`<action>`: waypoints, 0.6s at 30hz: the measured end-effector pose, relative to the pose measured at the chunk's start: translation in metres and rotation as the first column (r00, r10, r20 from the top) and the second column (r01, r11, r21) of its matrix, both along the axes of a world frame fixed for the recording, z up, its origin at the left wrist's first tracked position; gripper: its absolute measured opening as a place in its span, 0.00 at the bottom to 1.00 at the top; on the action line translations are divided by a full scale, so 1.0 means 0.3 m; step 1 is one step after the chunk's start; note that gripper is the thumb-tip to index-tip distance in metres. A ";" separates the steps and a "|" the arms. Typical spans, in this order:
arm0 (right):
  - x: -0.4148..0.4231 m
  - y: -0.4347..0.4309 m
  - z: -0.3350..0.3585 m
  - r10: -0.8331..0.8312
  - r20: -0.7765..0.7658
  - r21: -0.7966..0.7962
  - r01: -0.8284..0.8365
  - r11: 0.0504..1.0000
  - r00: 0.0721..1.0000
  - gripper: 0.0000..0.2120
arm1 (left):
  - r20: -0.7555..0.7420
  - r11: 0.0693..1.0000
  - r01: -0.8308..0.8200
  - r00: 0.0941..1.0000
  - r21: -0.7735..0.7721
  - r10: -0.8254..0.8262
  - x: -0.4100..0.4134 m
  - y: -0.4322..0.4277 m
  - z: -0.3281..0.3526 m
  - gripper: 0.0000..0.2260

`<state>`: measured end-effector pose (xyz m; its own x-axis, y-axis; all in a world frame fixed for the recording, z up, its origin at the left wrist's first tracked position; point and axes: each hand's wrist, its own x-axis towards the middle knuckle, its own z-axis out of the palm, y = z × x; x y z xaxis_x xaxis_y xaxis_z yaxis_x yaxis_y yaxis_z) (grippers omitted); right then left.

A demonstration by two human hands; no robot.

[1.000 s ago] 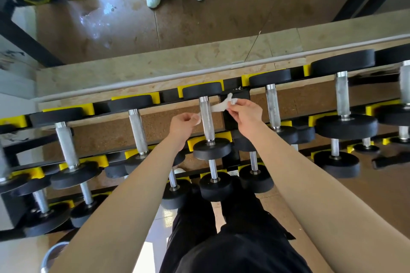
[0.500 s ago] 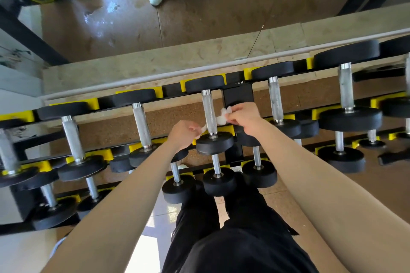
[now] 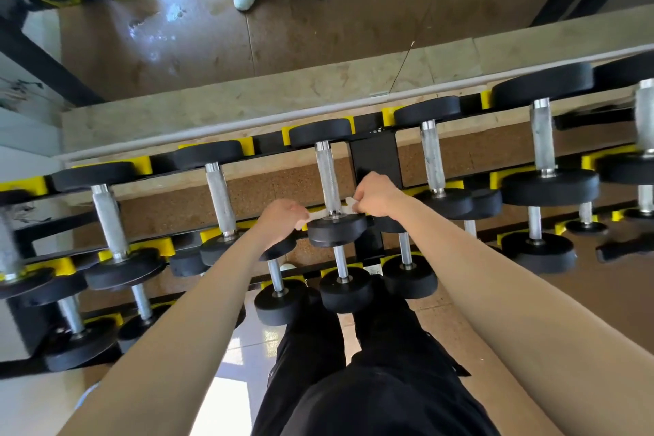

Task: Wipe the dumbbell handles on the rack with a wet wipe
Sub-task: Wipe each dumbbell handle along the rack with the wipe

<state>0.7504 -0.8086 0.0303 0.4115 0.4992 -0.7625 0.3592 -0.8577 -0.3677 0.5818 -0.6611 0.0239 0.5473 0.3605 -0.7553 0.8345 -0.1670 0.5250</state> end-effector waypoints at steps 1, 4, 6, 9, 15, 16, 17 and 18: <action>-0.005 0.011 -0.002 0.028 -0.009 0.008 -0.028 1.000 1.000 0.06 | -0.012 0.999 -0.043 0.999 -0.007 0.043 -0.010 0.016 -0.003 0.10; 0.027 -0.008 0.017 0.021 -0.042 -0.020 -0.022 1.000 0.999 0.09 | 0.005 0.999 -0.023 1.000 0.041 0.023 0.000 0.017 -0.012 0.14; 0.074 -0.050 0.031 -0.102 -0.091 -0.009 0.102 0.995 0.991 0.07 | 0.022 0.998 0.025 0.999 0.058 -0.027 0.041 -0.020 -0.011 0.13; 0.112 -0.084 0.044 -0.297 -0.141 0.070 0.309 0.949 0.945 0.05 | 0.006 0.993 0.081 0.997 0.082 -0.081 0.081 -0.057 -0.006 0.13; -0.024 0.020 -0.007 -0.278 -0.154 0.107 0.296 0.949 0.948 0.07 | 0.101 0.961 -0.275 0.957 0.019 0.272 0.045 0.021 0.010 0.12; -0.026 0.022 -0.005 -0.264 -0.135 0.102 0.279 0.955 0.955 0.08 | 0.116 0.952 -0.305 0.947 0.024 0.301 0.058 0.017 0.011 0.12; -0.011 0.018 0.002 -0.292 -0.117 0.108 0.304 0.946 0.949 0.09 | 0.126 0.946 -0.324 0.939 0.022 0.319 0.076 0.008 0.009 0.12; 0.013 0.009 0.014 -0.354 -0.108 0.126 0.366 0.922 0.929 0.10 | 0.129 0.945 -0.325 0.938 0.014 0.321 0.096 -0.004 0.007 0.12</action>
